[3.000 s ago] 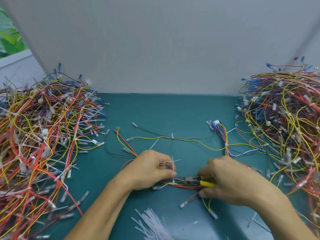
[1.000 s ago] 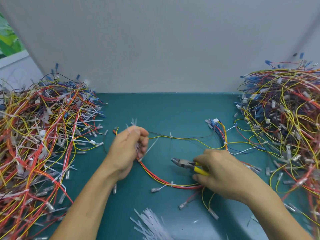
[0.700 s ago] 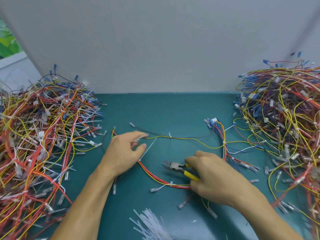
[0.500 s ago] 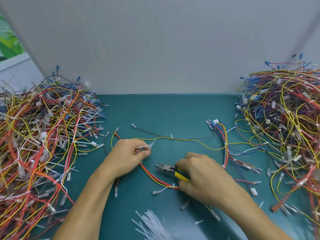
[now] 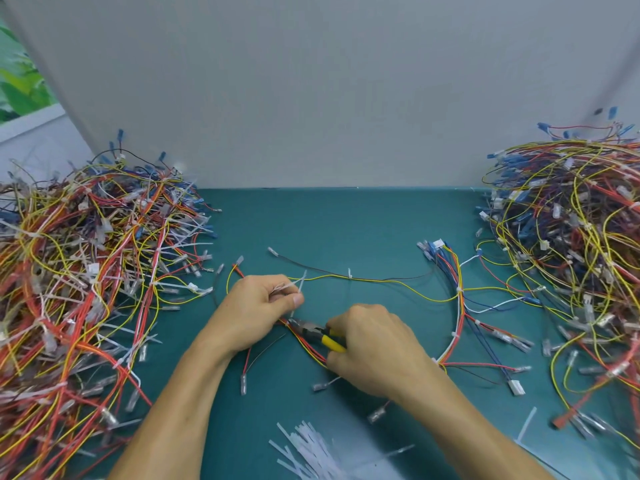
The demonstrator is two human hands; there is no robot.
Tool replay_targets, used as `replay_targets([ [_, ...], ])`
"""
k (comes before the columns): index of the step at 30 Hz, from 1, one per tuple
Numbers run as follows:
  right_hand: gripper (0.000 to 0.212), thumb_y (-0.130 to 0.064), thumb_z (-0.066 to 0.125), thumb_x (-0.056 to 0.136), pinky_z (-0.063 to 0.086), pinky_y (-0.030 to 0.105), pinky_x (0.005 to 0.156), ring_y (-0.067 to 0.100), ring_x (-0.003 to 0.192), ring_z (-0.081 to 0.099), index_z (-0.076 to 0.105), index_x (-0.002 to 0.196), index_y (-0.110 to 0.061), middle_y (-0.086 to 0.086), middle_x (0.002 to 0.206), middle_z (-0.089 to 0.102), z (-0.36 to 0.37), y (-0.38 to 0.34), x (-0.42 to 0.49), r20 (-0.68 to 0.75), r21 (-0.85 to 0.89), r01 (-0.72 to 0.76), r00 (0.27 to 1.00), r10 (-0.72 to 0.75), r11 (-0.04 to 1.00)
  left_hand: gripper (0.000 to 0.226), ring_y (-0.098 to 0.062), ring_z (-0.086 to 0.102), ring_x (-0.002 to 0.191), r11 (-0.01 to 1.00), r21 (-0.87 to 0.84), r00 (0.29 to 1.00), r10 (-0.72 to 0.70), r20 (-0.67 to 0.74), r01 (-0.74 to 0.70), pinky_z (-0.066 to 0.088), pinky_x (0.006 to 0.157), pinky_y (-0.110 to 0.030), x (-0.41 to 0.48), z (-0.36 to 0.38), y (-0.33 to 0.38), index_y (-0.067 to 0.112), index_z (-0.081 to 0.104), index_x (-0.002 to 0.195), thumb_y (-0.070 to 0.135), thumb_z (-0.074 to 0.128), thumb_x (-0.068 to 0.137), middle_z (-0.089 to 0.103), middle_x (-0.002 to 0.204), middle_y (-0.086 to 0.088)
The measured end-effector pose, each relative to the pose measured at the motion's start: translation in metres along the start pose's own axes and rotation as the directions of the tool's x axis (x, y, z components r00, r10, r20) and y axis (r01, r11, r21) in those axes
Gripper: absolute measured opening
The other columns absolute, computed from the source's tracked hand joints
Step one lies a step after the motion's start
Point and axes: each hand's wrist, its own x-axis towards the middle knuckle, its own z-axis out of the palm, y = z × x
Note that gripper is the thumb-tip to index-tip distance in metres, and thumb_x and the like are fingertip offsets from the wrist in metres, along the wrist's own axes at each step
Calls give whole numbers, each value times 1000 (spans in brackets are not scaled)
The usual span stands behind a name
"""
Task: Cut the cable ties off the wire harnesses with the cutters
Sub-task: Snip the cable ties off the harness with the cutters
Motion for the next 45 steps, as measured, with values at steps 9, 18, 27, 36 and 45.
replay_targets([
  [9, 14, -27, 57, 79, 24, 26, 46, 33, 70, 44, 51, 73, -16, -1, 67, 38, -3, 2, -1, -2, 15, -40, 999, 40, 999, 16, -4, 35, 50, 999, -47, 1000, -15, -22, 14, 31, 52, -17, -2, 0, 4, 12, 66, 72, 15, 66, 88, 44, 47, 11],
  [18, 10, -25, 57, 79, 21, 27, 46, 32, 70, 43, 51, 75, -18, 0, 68, 36, 0, -2, 2, 1, -7, -19, 1000, 19, 1000, 16, -5, 32, 49, 998, -53, 999, -20, -31, 18, 28, 49, -14, -2, -1, 3, 13, 66, 71, 15, 67, 87, 41, 47, 11],
  [27, 6, -22, 54, 83, 28, 30, 56, 32, 73, 43, 51, 79, -18, 4, 80, 42, 1, -4, 2, -2, -29, -7, 1000, 7, 1000, 17, -6, 34, 51, 998, -54, 999, -30, -39, 28, 30, 50, -16, -2, 0, 2, 14, 66, 70, 16, 67, 87, 41, 49, 11],
  [36, 12, -13, 52, 85, 23, 30, 53, 31, 73, 38, 59, 94, -13, 2, 84, 41, 6, -6, 3, -34, -162, 47, 998, -53, 986, 17, -5, 37, 50, 999, -38, 999, -35, -40, 33, 31, 51, -16, 0, 2, 1, 15, 66, 70, 17, 67, 87, 45, 52, 9],
  [45, 5, -14, 53, 83, 20, 29, 48, 31, 73, 40, 50, 84, -17, 5, 83, 44, 2, -2, 1, -12, -181, 69, 997, -72, 981, 22, -7, 33, 56, 998, -68, 996, -4, -89, -3, 30, 56, -24, -2, 2, 2, 13, 54, 73, 15, 55, 95, 39, 57, 11],
])
